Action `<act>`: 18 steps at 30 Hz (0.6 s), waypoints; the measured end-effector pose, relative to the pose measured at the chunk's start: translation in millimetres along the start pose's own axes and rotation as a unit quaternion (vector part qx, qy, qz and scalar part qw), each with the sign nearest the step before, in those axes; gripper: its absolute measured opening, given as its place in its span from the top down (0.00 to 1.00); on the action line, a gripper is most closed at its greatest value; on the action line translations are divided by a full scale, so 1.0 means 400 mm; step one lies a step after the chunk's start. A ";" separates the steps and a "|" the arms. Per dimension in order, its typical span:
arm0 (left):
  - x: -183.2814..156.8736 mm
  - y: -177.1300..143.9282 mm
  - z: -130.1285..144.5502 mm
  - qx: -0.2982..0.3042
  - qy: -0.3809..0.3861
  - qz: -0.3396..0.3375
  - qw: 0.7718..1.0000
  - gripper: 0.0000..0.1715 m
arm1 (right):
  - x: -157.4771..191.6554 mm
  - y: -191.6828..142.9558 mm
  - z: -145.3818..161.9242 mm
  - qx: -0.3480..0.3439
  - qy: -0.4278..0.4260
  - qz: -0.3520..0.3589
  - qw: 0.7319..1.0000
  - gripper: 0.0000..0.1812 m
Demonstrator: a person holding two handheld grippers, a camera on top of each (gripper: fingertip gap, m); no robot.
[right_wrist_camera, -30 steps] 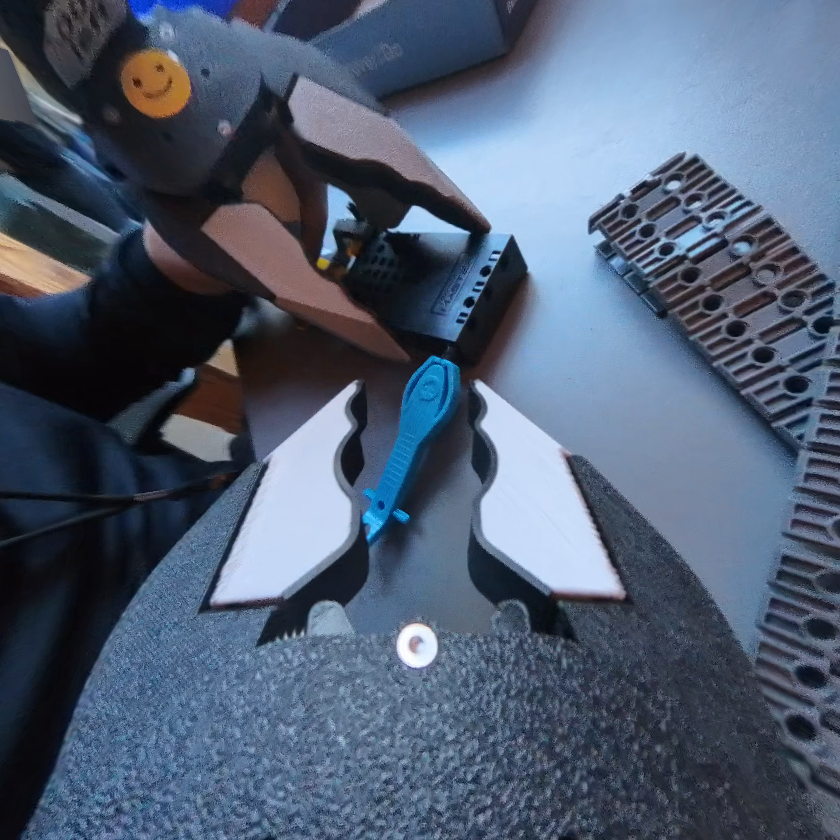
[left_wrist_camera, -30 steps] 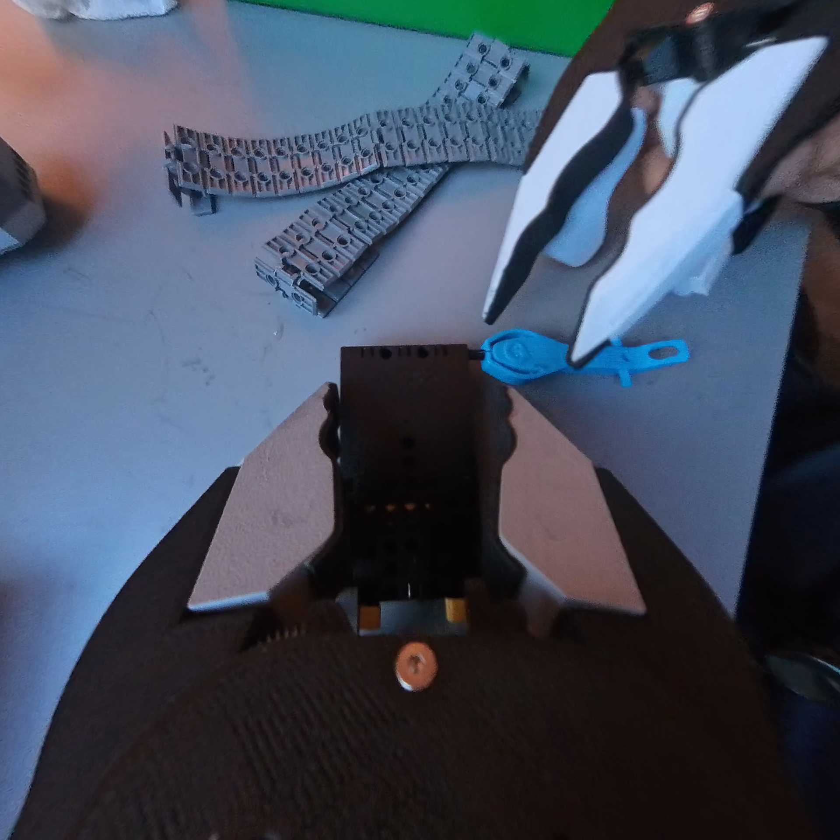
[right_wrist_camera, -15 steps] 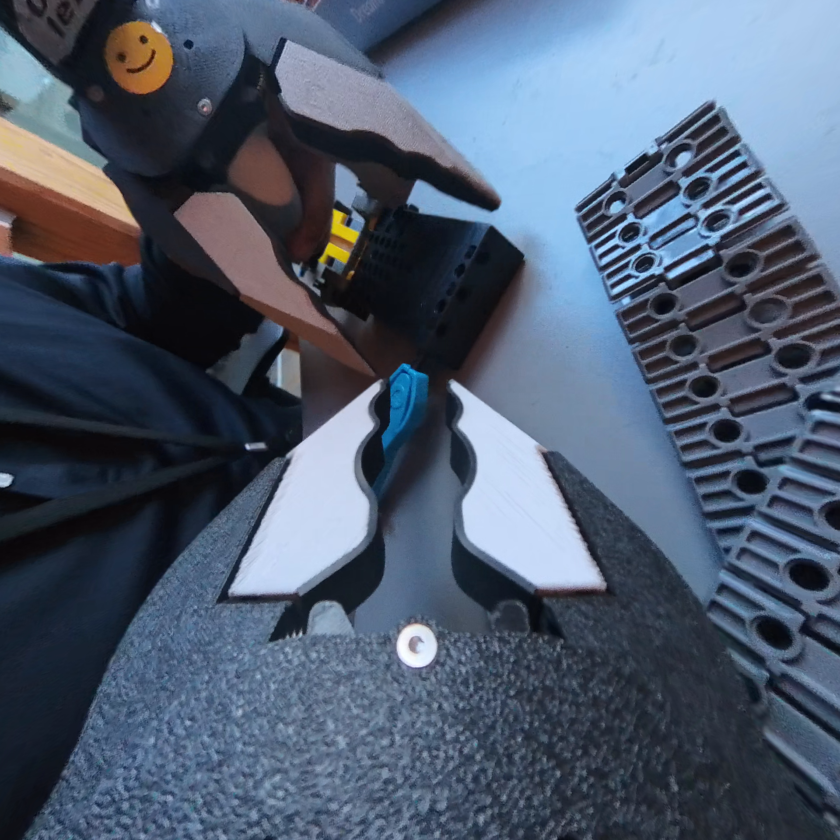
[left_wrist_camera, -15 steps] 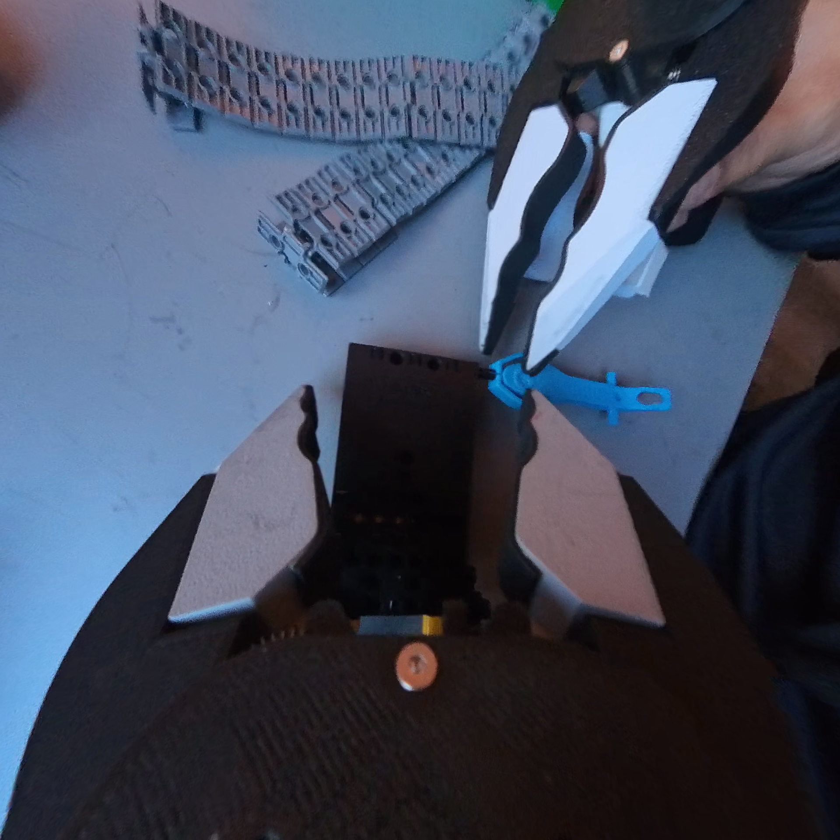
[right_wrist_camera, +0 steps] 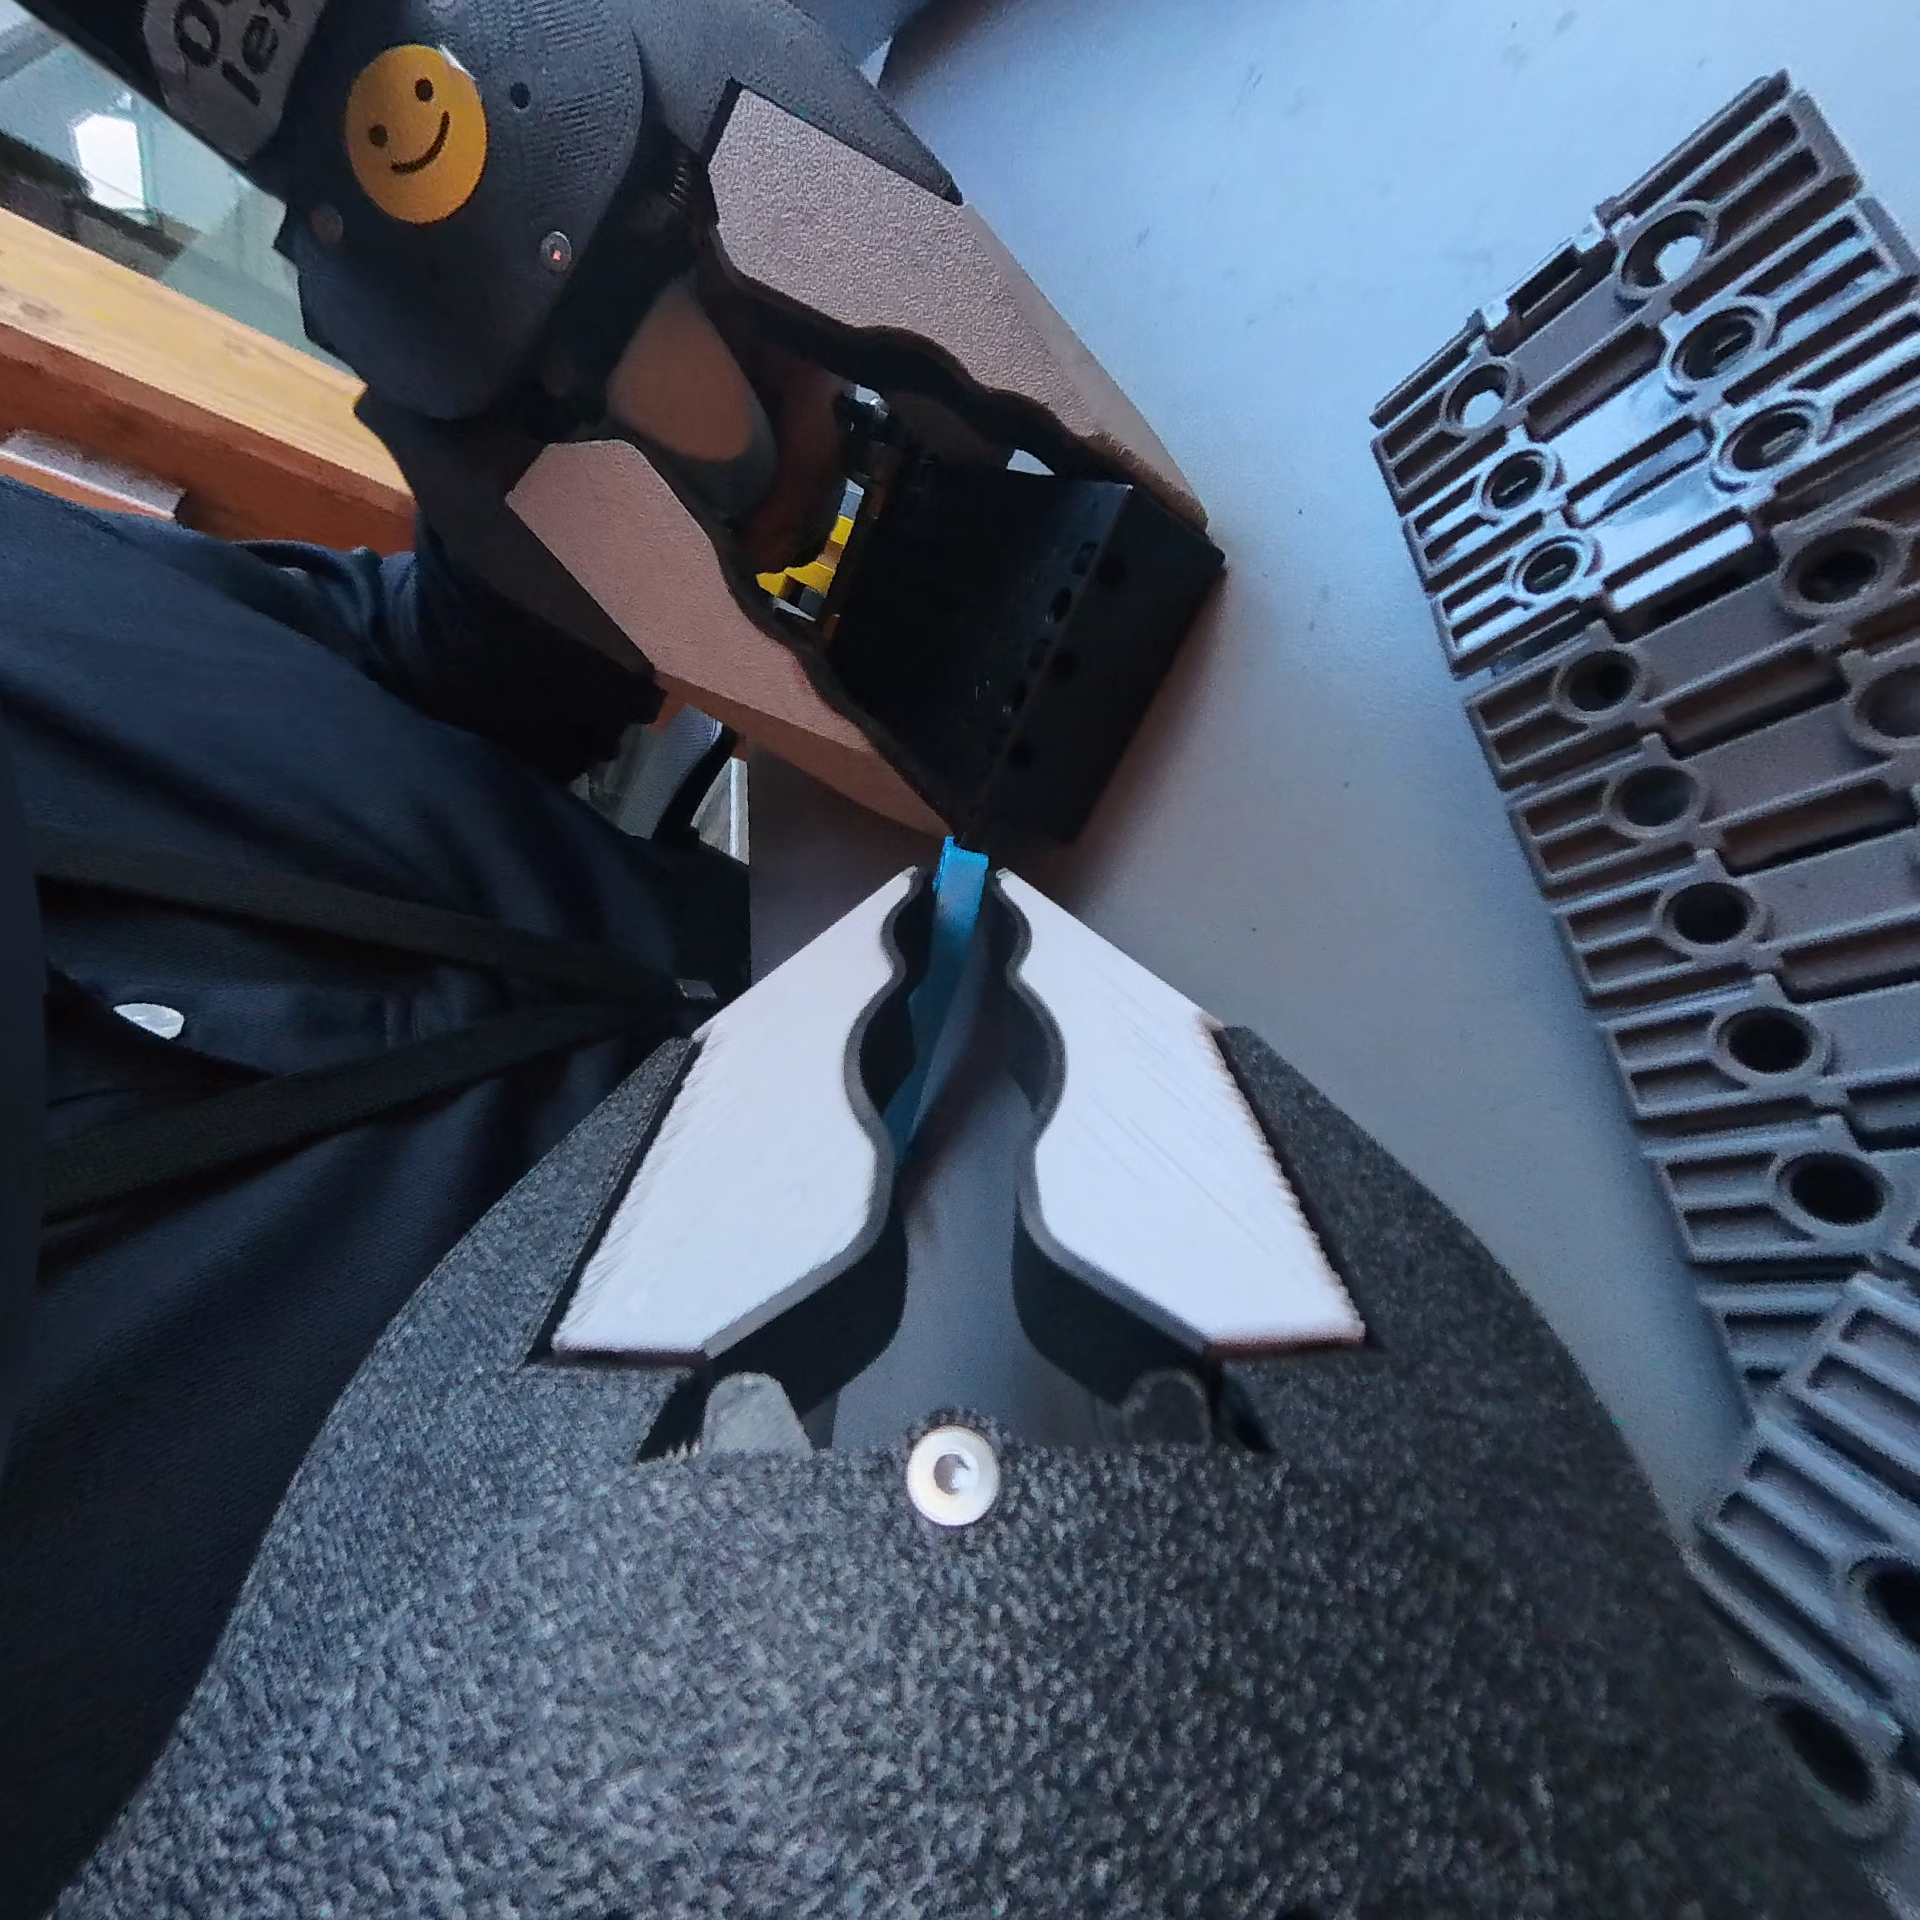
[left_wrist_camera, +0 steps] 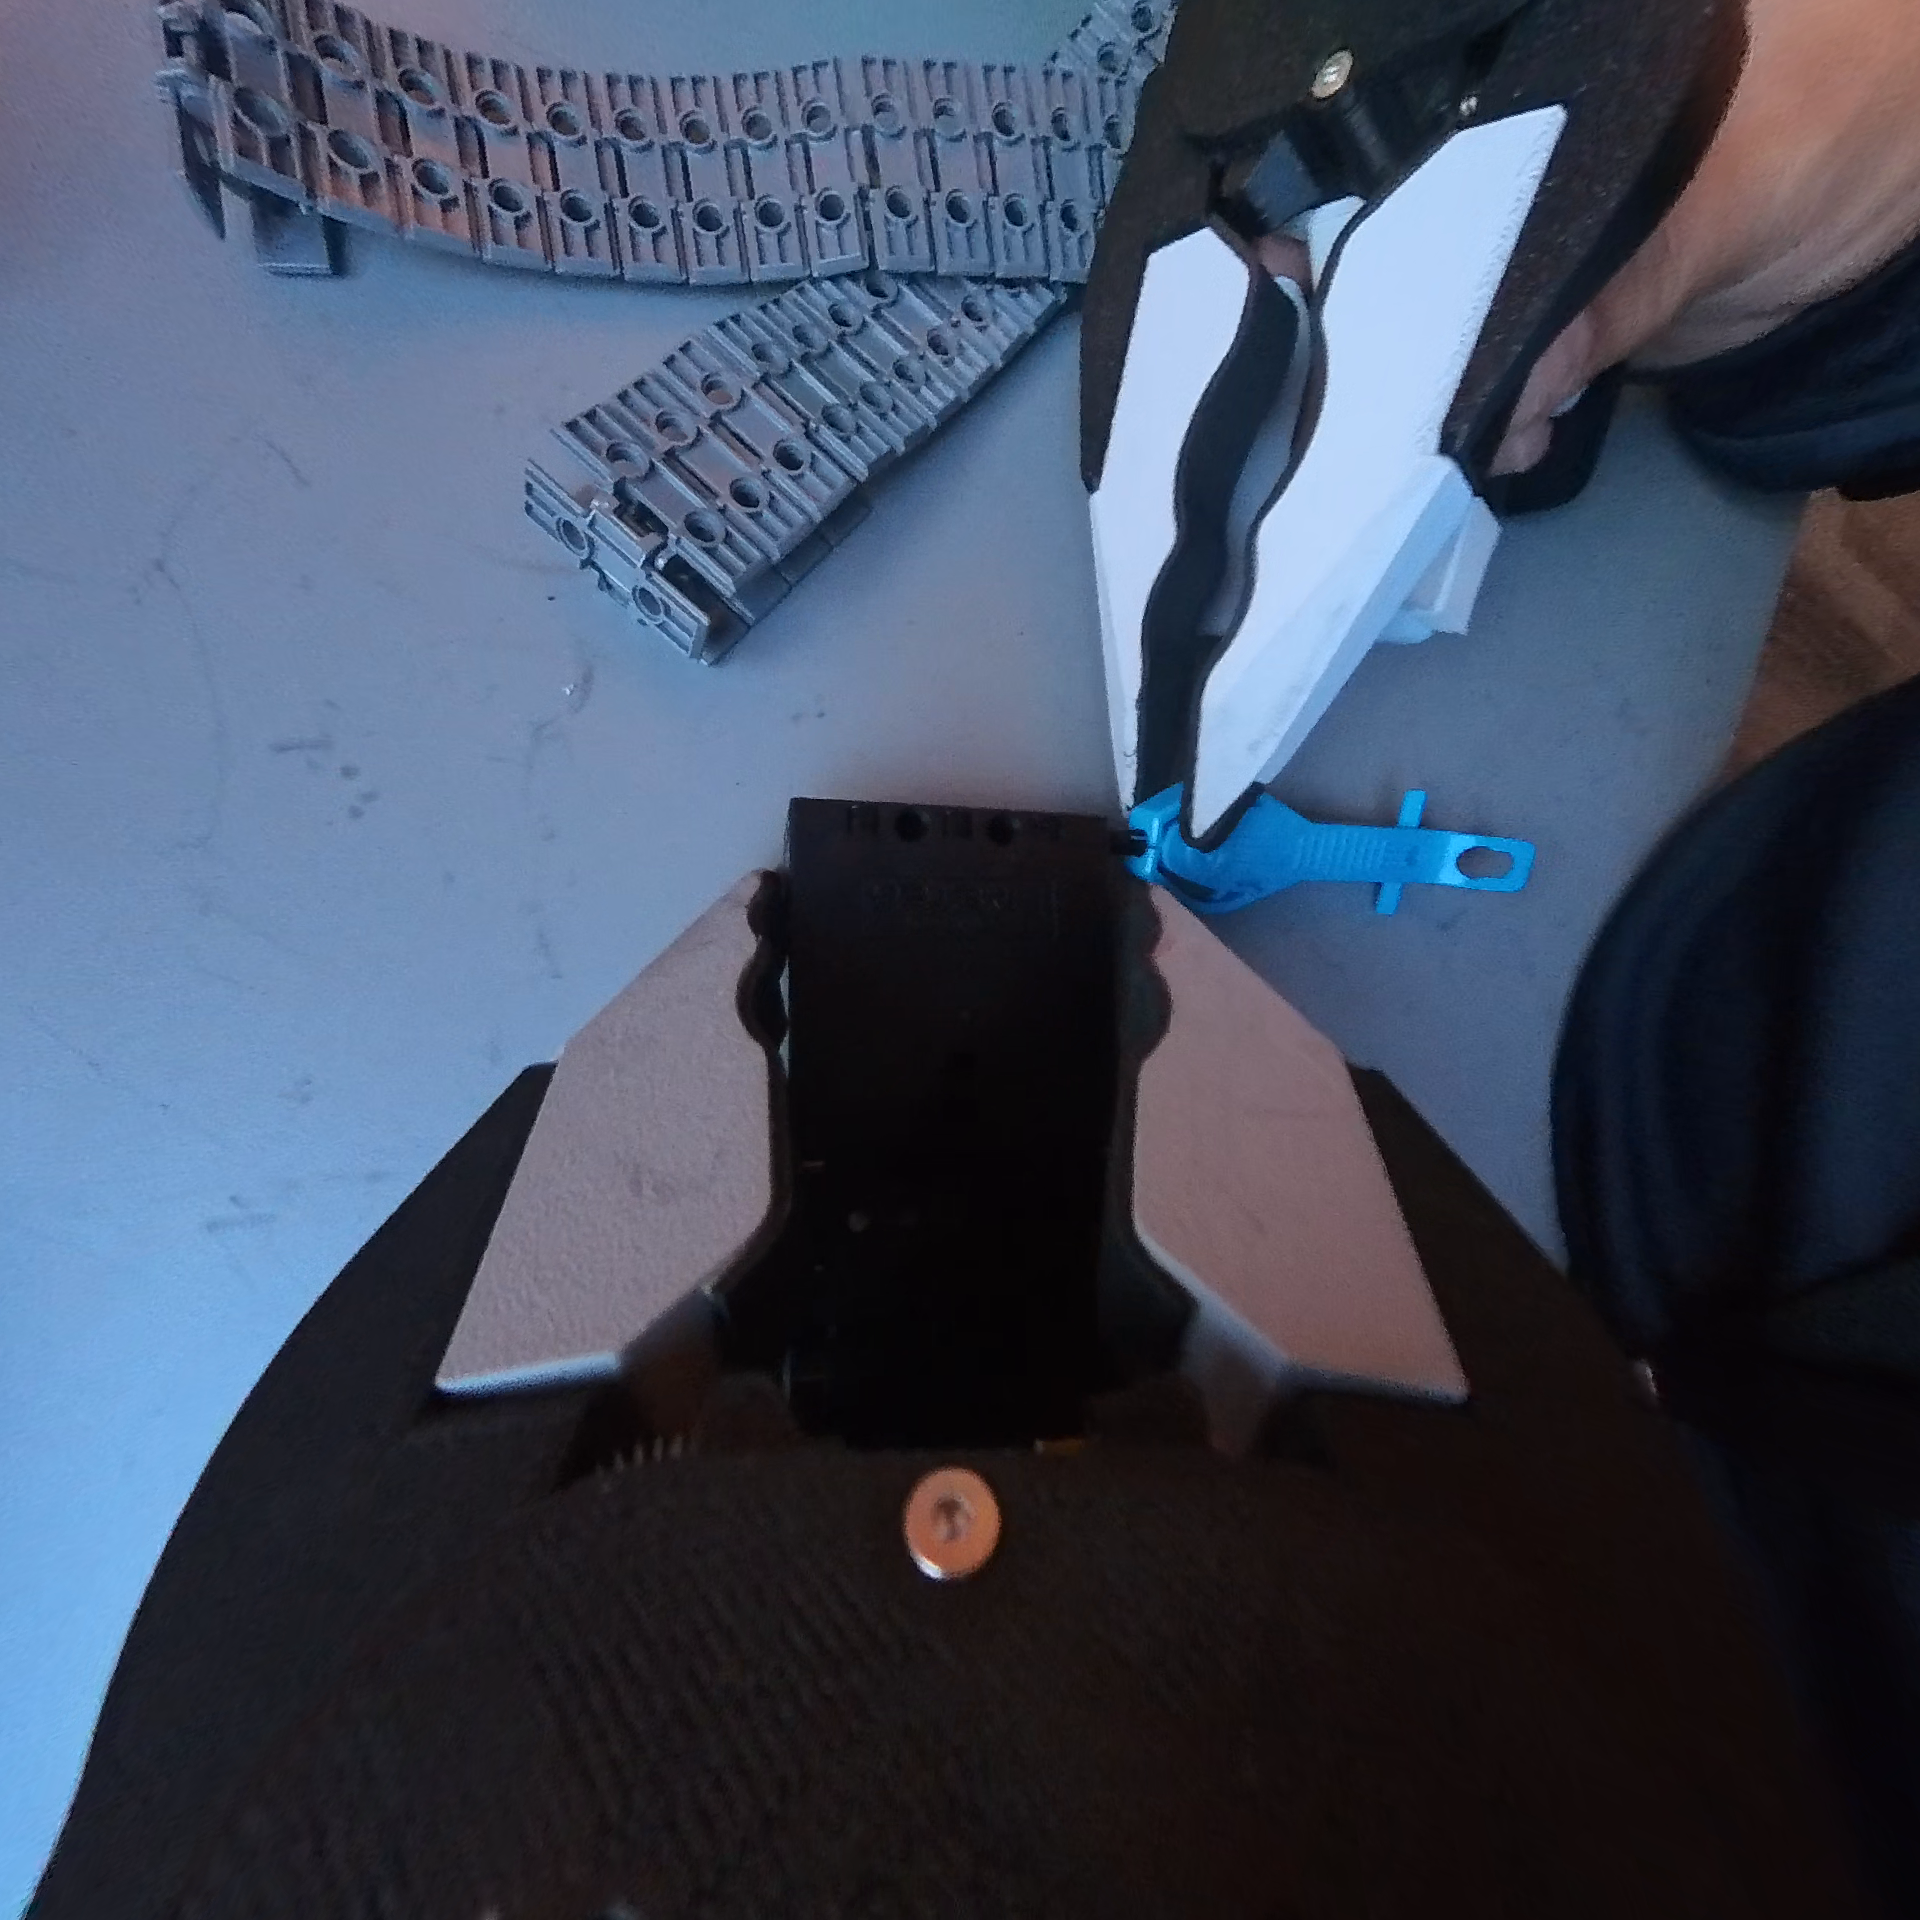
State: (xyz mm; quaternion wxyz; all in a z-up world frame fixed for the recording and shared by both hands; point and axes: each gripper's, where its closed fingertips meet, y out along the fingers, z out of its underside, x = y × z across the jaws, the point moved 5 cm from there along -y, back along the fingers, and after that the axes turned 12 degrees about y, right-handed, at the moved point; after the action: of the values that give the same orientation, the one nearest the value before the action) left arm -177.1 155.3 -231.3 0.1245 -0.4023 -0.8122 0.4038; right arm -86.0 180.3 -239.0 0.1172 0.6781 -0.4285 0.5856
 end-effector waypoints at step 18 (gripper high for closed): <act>0.004 0.001 0.003 -0.010 0.016 -0.020 1.000 0.64 | 0.007 -0.007 0.012 -0.142 0.045 0.036 0.988 0.99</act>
State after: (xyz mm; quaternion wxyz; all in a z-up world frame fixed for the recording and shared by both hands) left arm -178.5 156.0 -232.5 0.1413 -0.3936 -0.8221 0.3863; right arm -80.9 177.5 -237.0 0.2103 0.6116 -0.5258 0.5525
